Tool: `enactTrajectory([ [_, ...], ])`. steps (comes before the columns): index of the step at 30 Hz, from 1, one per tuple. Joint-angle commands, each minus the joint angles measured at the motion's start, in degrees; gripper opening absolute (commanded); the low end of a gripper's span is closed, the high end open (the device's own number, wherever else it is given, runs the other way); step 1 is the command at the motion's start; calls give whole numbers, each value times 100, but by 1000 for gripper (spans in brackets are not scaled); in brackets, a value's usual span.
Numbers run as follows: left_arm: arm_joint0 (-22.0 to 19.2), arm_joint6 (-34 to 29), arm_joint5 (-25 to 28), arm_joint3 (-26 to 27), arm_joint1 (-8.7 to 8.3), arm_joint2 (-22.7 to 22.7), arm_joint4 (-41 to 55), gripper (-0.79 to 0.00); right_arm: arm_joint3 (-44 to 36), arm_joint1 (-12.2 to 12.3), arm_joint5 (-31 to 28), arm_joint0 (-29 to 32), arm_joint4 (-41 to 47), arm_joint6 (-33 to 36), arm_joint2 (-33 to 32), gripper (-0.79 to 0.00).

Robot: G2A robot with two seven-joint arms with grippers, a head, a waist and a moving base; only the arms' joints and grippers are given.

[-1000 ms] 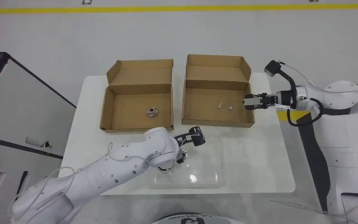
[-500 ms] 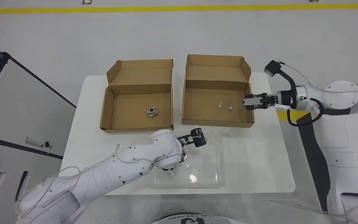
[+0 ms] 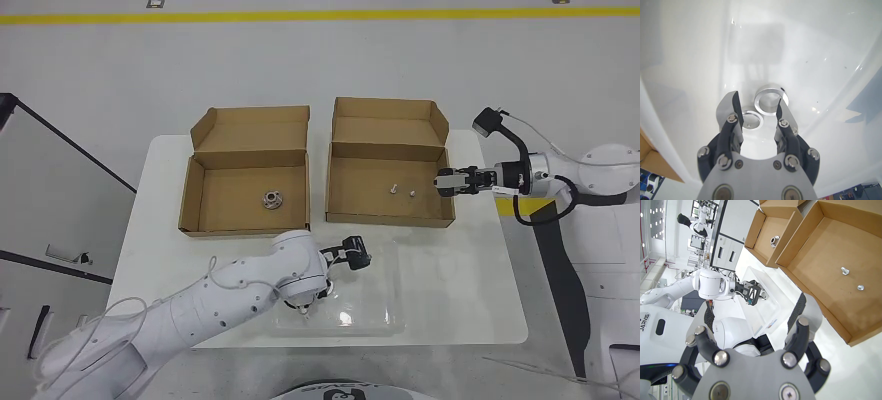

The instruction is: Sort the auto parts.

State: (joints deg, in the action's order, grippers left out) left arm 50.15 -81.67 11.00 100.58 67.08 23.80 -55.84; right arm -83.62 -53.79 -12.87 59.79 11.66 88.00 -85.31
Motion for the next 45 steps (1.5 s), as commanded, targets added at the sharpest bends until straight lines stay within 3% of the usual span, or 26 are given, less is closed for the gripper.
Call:
enactTrajectory([
  [1,4,5,21,-10,6,19,-12,-400,0,0,0,0,1,0,0,0],
  [30,-97,-145,456,-479,259,-42,26,-514,0,0,0,0,1,0,0,0],
  [36,-126,-279,453,-522,299,-37,15,-576,0,0,0,0,1,0,0,0],
  [45,-122,-384,530,-553,348,-32,126,-576,0,0,0,0,1,0,0,0],
])
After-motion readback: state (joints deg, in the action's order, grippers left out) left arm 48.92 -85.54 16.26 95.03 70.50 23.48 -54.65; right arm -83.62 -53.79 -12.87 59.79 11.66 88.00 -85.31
